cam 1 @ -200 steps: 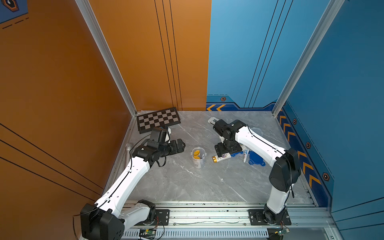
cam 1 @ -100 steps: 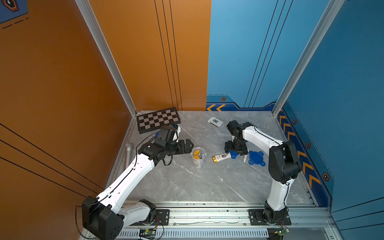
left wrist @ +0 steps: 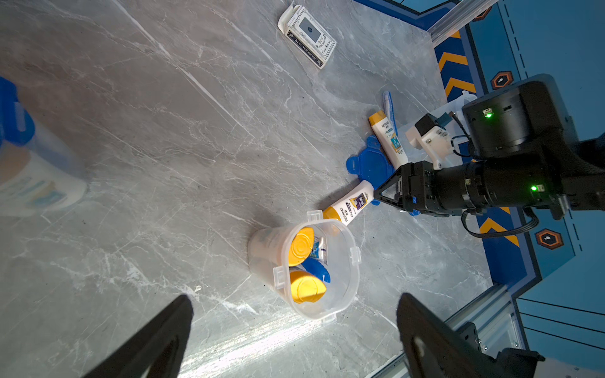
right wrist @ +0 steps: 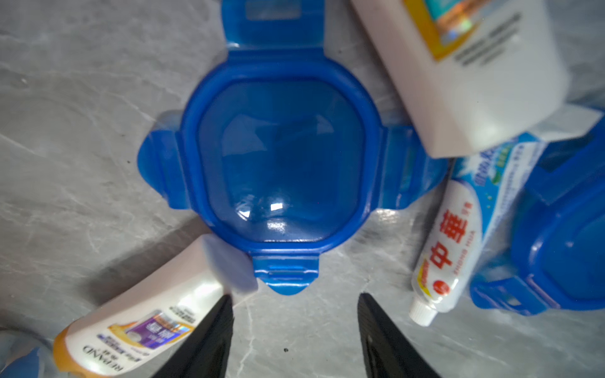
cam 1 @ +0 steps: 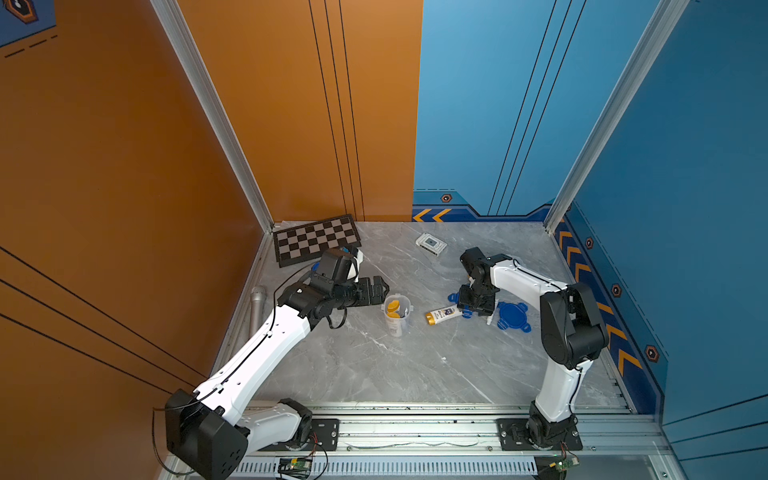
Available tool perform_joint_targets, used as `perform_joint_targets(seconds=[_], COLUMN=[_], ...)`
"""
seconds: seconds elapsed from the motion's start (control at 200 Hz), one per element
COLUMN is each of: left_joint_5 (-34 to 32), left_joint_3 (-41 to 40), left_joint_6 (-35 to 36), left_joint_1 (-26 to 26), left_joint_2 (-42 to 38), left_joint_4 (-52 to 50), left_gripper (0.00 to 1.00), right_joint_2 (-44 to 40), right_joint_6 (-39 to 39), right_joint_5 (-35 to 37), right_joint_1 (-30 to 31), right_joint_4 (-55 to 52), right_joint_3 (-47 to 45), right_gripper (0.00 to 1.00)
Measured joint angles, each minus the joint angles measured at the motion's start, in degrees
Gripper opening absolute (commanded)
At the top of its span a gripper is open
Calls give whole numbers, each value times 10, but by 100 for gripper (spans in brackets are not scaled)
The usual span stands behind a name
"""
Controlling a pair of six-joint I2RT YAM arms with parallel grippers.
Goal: Pack away toiletry kits
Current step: Pick up the lid from the center of the board.
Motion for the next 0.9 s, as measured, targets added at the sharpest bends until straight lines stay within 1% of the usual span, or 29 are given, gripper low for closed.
perform_joint_targets(seconds=[0.1, 0.225, 0.275, 0.365, 0.531, 0.716, 0.901], left_joint_5=[0, 0, 0, 0, 0, 0, 0], left_joint_3=[0, 0, 0, 0, 0, 0, 0], left_joint_6=[-2, -8, -10, -12, -13, -15, -15], left_joint_1=[-2, -3, -4, -4, -4, -4, -3], left_joint_2=[0, 0, 0, 0, 0, 0, 0], left_joint_4=[1, 7, 9, 11, 12, 13, 13], left_gripper=[99, 99, 99, 99, 99, 99, 98], right_joint_2=[0, 0, 1, 10, 38, 49, 51], right_joint_6=[4, 5, 5, 5, 5, 4, 0], right_joint_5=[4, 9, 10, 12, 12, 25, 35], right_joint_1=[-4, -4, -4, -3, 7, 21, 24], right_joint_4=[8, 13, 16, 19, 25, 26, 25], right_joint_3=[-14, -17, -17, -14, 9, 20, 20], right_gripper=[55, 55, 57, 65, 66, 63, 56])
